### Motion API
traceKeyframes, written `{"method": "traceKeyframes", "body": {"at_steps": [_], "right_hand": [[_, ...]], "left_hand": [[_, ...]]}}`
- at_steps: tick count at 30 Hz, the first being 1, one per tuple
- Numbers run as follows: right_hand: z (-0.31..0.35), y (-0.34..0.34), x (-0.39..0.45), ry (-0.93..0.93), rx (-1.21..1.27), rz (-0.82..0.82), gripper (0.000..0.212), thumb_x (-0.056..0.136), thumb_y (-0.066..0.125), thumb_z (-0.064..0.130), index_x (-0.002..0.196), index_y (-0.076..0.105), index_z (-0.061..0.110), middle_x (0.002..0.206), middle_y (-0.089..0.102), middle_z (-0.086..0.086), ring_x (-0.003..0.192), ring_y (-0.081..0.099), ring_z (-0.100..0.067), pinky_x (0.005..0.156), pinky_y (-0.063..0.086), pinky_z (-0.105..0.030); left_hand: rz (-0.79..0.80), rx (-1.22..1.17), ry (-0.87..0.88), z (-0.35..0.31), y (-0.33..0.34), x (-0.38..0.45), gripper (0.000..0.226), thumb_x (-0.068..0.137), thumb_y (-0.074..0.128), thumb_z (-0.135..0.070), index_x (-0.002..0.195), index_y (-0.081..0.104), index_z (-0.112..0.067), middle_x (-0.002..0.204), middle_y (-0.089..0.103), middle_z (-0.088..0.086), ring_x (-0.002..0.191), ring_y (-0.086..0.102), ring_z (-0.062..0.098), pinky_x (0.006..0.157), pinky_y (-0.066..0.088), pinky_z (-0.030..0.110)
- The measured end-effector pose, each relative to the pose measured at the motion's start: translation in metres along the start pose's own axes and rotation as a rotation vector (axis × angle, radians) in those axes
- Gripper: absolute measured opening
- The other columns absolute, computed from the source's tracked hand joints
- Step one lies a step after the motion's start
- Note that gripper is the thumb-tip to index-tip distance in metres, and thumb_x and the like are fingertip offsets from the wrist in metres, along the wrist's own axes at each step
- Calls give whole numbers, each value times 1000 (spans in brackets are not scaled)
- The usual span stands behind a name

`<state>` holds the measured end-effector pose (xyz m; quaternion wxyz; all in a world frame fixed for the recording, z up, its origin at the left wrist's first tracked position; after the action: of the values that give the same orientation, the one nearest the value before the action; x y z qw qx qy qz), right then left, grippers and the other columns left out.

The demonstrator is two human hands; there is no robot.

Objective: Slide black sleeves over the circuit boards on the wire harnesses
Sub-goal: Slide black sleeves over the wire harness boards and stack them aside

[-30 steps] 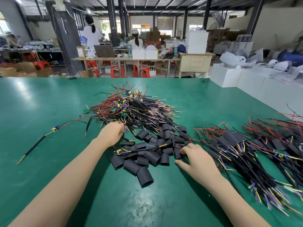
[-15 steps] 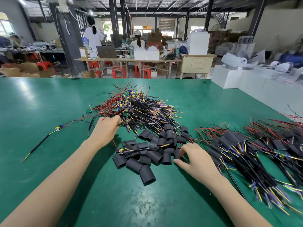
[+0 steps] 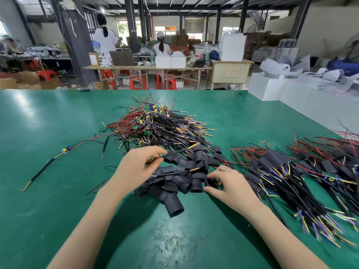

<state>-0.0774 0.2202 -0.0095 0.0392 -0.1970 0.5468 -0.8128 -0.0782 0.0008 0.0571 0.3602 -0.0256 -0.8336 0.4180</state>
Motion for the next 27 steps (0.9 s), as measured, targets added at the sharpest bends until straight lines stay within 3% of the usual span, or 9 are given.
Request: {"method": "traceKeyframes", "body": {"at_steps": [4,8,13,19,23,27], "right_hand": [[-2,0,0,-1,47,15,28,81,72,34,103,73,18,99,60,2,89,58,-15,79,45,-27],[-1,-2,0,-12,118,38,21,72,69,16,93,72,19,89,63,3,81,59,-13,80,49,-32],[-14,-4,-1,86,64,3,26,73,77,36,92,71,19,88,63,3,84,58,-15,80,48,-32],[-12,-5,-1,64,61,43,30,77,75,34,104,71,21,91,66,4,85,60,-13,81,49,-32],[-21,-12,-5,91,74,54,56,63,81,52,110,69,25,94,66,5,86,59,-10,83,49,-30],[-33,-15,-6,142,29,82,51,60,81,56,98,73,23,83,64,12,78,58,-7,77,50,-27]], "left_hand": [[94,-142,-95,4,21,-16,13,83,72,-3,91,69,-13,71,65,-6,55,57,3,63,53,28],[162,-140,-94,-1,34,-25,15,79,75,-3,85,73,-17,73,69,-10,68,63,3,69,53,23],[185,-124,-113,-2,41,-28,14,81,74,-8,86,74,-21,77,70,-10,72,64,2,73,54,27],[191,-105,-103,-5,44,-30,10,82,74,-10,86,73,-19,77,70,-11,73,65,7,72,55,33],[187,-96,-107,-4,43,-31,10,82,74,-10,87,73,-19,77,69,-11,73,65,6,72,55,32],[190,-90,-116,-3,42,-31,9,83,74,-12,88,73,-20,77,70,-12,74,65,7,73,55,31]]}}
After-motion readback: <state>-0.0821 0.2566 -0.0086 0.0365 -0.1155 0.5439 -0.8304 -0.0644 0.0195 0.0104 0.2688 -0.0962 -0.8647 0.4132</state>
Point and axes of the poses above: each hand's wrist, its own x-axis towards the middle knuckle, its own y-axis out of the palm, z = x × y, the point moved 9 cm from there along x, towards the middle knuckle
